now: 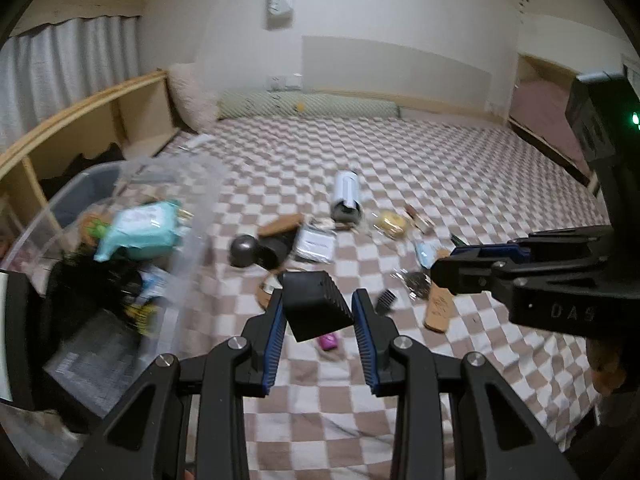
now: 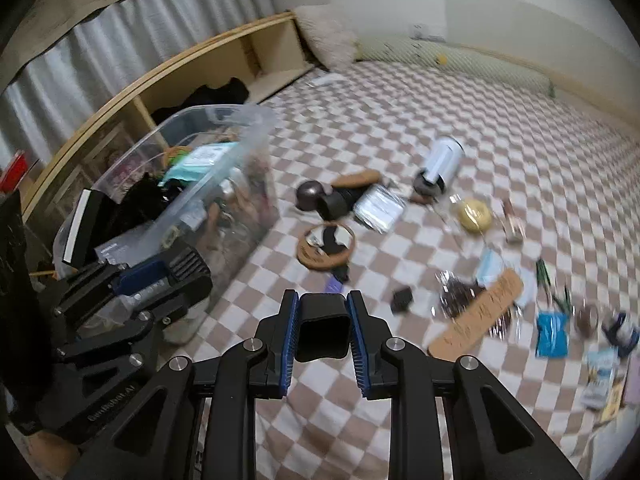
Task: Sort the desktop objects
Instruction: 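Carry both black cases over the clear plastic bin with both tools, then open the left tool over the bin while the right tool releases its case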
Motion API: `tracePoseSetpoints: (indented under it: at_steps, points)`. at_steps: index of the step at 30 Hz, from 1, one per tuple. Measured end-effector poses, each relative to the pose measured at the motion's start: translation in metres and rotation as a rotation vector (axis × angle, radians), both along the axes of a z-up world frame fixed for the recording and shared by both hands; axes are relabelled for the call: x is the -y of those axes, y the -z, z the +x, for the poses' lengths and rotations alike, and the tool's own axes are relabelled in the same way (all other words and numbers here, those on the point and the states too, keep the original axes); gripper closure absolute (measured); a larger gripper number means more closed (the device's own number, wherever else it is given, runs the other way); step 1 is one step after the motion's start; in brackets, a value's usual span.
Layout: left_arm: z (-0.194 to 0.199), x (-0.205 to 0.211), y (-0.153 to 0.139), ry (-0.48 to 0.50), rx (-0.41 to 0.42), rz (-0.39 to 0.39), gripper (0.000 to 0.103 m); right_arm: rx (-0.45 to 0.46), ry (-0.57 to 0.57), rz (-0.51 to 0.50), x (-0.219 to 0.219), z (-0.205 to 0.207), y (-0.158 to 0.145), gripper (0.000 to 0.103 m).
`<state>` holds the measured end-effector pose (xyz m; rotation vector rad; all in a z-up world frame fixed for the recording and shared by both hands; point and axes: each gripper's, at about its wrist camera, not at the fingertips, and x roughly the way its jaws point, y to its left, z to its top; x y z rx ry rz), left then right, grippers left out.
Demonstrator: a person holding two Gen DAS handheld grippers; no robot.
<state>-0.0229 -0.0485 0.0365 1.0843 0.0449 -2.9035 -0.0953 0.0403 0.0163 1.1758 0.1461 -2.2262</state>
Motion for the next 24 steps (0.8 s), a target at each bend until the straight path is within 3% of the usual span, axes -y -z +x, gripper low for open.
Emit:
tracePoseSetpoints:
  at_steps: [16, 24]
  points:
    - [0.052, 0.103, -0.022, -0.269, -0.029, 0.018, 0.070, -0.081, -0.222, 0.021, 0.110, 0.011, -0.049, 0.077]
    - [0.075, 0.146, -0.022, -0.376, -0.038, 0.029, 0.070, -0.078, -0.254, 0.004, 0.153, 0.002, -0.056, 0.077]
